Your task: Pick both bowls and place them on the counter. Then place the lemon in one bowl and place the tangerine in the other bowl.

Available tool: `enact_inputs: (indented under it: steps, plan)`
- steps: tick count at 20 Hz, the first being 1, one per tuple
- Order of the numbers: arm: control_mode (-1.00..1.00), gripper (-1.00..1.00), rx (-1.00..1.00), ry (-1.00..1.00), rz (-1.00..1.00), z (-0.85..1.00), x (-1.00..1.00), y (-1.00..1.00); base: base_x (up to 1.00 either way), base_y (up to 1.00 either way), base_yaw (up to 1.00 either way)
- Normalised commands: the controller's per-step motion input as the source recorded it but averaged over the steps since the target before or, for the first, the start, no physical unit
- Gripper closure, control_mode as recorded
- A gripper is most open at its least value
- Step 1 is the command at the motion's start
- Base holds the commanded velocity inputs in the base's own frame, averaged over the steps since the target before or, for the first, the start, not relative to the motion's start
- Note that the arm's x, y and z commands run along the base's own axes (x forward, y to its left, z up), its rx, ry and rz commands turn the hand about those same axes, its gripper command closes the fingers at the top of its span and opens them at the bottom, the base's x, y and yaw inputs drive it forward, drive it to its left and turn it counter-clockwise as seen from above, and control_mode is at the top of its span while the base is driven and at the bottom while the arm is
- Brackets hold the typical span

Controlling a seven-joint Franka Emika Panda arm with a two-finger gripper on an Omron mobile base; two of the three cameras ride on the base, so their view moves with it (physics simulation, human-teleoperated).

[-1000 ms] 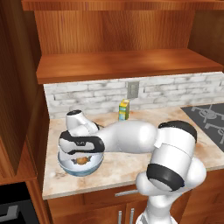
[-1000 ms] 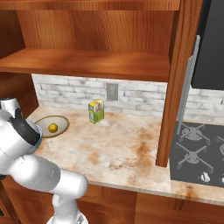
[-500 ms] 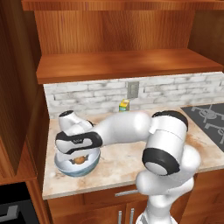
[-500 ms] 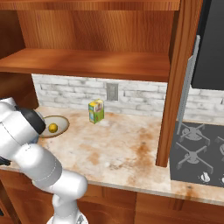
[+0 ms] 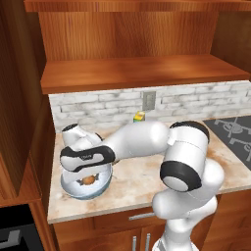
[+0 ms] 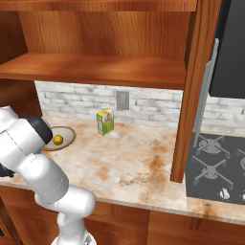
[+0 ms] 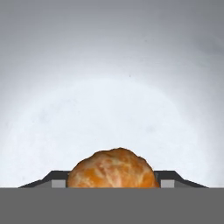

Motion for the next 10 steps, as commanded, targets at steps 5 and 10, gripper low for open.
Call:
enact_inputs:
  steps: [5, 10]
  plan:
    - [-1.00, -1.00, 0.00, -0.03, 0.03, 0.02, -0.33, -0.29, 0.00, 0.00, 0.00]
    - [-1.00, -1.00, 0.02, -0.02, 0.02, 0.08, -0.18, -0.31, 0.00, 0.00, 0.00]
